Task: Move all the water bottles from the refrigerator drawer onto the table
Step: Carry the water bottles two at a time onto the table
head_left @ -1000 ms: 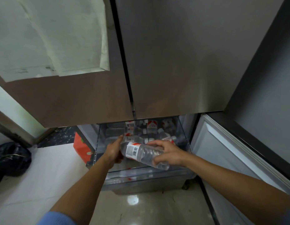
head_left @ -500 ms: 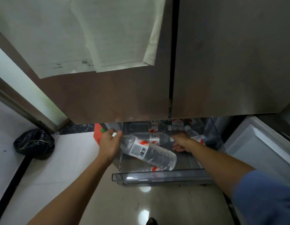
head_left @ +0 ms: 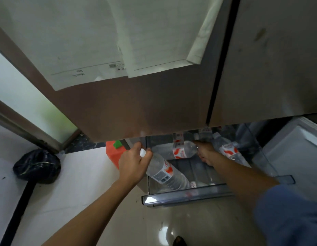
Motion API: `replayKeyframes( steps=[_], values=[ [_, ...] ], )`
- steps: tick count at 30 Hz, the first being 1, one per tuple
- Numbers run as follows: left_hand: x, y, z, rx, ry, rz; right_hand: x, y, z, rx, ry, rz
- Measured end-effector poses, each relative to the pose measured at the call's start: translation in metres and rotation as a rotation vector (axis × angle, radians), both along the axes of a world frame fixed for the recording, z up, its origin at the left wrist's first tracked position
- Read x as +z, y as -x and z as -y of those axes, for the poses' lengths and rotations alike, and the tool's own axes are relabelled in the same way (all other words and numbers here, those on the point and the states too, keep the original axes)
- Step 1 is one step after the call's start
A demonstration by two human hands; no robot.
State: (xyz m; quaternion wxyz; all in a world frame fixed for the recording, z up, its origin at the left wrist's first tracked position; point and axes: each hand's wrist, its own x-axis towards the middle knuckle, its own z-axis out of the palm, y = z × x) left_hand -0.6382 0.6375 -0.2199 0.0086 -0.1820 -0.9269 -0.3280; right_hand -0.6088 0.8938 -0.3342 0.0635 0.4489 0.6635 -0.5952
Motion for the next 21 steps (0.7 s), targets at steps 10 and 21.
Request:
replayKeyframes(
  steps=[10, 21],
  values=[
    [0.018, -0.013, -0.012, -0.194, 0.165, -0.245, 0.063, -0.067, 0.010, 0.027, -0.537, -0.172],
    [0.099, -0.100, 0.017, 0.044, 0.091, -0.461, 0.187, -0.163, 0.009, 0.259, -1.168, -0.283]
  ],
)
